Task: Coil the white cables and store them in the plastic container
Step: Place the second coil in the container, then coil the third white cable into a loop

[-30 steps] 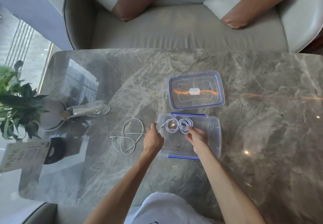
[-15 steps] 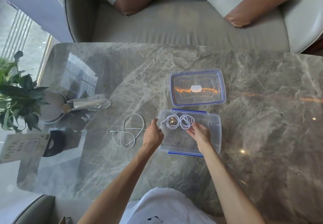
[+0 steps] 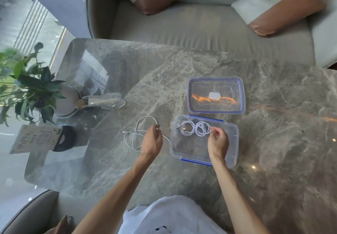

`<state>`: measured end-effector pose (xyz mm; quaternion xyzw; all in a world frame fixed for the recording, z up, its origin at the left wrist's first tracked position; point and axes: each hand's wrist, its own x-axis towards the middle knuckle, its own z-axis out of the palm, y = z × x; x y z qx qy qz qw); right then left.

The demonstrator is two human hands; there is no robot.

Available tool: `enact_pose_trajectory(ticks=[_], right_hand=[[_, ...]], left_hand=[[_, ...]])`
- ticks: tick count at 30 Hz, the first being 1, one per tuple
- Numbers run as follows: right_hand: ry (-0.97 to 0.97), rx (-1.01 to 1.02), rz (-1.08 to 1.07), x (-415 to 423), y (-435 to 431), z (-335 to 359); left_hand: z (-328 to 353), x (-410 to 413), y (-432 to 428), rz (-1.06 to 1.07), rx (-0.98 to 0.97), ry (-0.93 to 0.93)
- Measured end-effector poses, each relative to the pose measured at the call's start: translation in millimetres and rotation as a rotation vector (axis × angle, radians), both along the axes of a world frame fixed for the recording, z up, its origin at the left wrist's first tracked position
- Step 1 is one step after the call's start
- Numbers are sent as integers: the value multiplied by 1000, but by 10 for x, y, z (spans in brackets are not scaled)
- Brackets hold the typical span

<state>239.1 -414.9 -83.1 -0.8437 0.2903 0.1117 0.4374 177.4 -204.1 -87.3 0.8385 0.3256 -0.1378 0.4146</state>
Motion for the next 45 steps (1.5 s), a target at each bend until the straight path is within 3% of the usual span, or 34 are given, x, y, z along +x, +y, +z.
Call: enact_pose_trajectory(ticks=[4, 7, 10, 15, 18, 21, 24, 27, 31, 35, 38, 40, 41, 43, 45], right_hand=[[-210, 101, 250, -86, 554, 283], [-125, 97, 714, -134, 1218, 217], [8, -50, 1058, -241, 1872, -31], [163, -163, 1220, -433, 2391, -425], [148, -176, 1209, -509, 2421, -451], [28, -137, 1163, -531, 2366, -303], [-45, -89, 1201, -571, 2262, -96], [6, 66, 1220, -631, 2169, 144], [34, 285, 1025, -680, 2003, 658], [-148, 226, 1003, -707, 1738, 1289], [-292, 272, 995, -642, 1464, 1912], [-369, 288, 1057, -607, 1299, 2377], [-408, 273, 1113, -606, 1244, 2601], [-517, 223, 1219, -617, 1208, 2994], [-658, 205, 1266, -615, 1216, 3343]], left_hand=[[-73, -356, 629, 36, 192, -24], [-191, -544, 1094, -116, 339, 36], [-328, -551, 1400, -327, 400, 89], [-491, -441, 1581, -559, 472, 168], [-458, -471, 1614, -592, 480, 165], [-256, -590, 1624, -459, 333, 89], [42, -708, 1666, -263, 23, -10], [401, -730, 1694, -79, -310, -20], [936, -704, 1673, 16, -559, -122], [1524, -711, 1641, -84, -674, -128], [1948, -787, 1534, -289, -373, -26], [2294, -837, 1439, -341, -113, -119], [2535, -851, 1379, -314, -190, -189], [3046, -845, 1250, -295, -580, -196], [3521, -856, 1114, -440, -748, -150]])
